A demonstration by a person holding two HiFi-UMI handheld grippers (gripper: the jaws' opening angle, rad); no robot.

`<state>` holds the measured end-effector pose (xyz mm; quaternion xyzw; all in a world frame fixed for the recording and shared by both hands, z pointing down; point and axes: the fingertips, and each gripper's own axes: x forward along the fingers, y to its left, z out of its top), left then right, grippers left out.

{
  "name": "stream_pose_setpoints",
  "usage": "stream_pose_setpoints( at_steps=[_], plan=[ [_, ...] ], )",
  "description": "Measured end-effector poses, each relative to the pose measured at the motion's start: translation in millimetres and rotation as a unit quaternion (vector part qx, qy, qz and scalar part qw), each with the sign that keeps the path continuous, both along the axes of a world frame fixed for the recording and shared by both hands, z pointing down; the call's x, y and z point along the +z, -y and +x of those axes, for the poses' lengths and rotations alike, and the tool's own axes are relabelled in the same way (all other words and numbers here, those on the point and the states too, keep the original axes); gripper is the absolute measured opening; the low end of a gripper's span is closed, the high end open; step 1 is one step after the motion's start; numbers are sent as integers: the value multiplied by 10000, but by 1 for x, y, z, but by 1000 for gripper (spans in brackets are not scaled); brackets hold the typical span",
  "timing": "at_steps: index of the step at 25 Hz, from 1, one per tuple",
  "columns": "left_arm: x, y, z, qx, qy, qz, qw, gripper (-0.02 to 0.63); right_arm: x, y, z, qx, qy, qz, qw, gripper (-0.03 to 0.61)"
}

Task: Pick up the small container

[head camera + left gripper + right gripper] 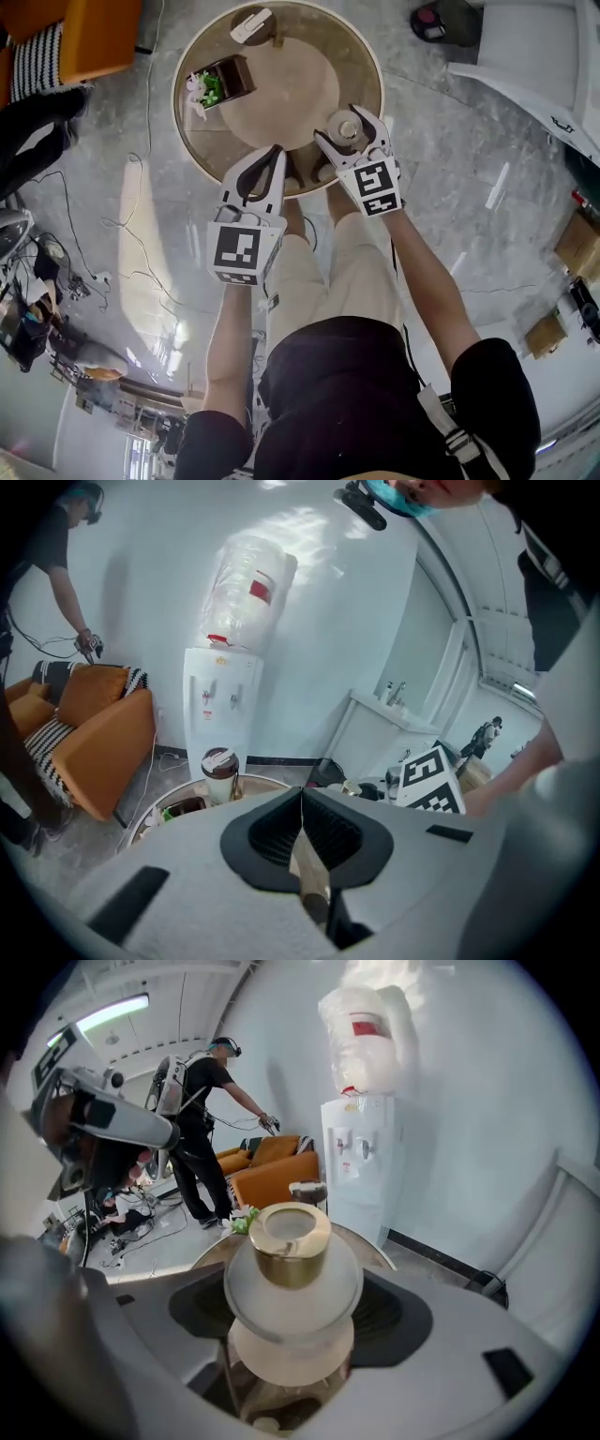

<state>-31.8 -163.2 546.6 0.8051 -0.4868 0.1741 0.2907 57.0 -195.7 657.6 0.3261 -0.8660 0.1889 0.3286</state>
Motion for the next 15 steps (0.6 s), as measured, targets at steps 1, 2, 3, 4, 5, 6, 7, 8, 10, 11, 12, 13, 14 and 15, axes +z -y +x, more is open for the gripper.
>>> stream_pose_setpoints(
  at_steps=[1, 2, 3, 4, 5, 6, 7, 8, 10, 11, 12, 13, 14, 15],
  plan=[
    [-10, -3, -1, -29, -14, 29, 10000, 20, -18, -3, 0, -21, 24, 35, 10000, 334],
    [-21, -7, -1, -57, -35, 38, 10000, 20, -35, -7, -1, -38, 45, 65, 10000, 334],
    [-31, -10, -2, -81, -57, 39, 9999, 20, -53, -11, -2, -37, 77, 77, 9999, 334],
    [-41, -13, -3, -106, -81, 39, 9999, 20, -70, -15, -2, -18, 123, 69, 9999, 334],
    [-51, -15, -3, -136, -108, 38, 9998, 20, -85, -19, -3, 3, 161, 52, 9999, 334],
    [-61, -15, -3, -165, -136, 39, 9998, 20, -99, -22, -3, 12, 169, 45, 9998, 334],
    [-72, -16, -3, -180, -155, 55, 9997, 20, -113, -26, -3, 10, 146, 59, 9999, 334],
    [-83, -15, -2, -169, -156, 115, 9997, 20, -128, -28, -3, 14, 129, 97, 9999, 334],
    [-103, -9, -3, -79, -119, 358, 9993, 20, -159, -23, -5, 96, 251, 242, 9993, 334],
    [-111, -6, -4, -26, -93, 489, 9988, 20, -175, -20, -7, 168, 369, 316, 9987, 334],
    [-120, -4, -6, 18, -76, 589, 9982, 20, -191, -18, -9, 236, 468, 369, 9979, 334],
    [-128, -4, -7, 51, -70, 654, 9978, 20, -206, -18, -11, 284, 519, 405, 9974, 334],
    [-137, -4, -7, 75, -67, 708, 9974, 20, -220, -19, -12, 310, 532, 433, 9972, 334],
    [-147, -3, -8, 96, -62, 772, 9970, 20, -233, -20, -12, 318, 530, 457, 9970, 334]
  ],
)
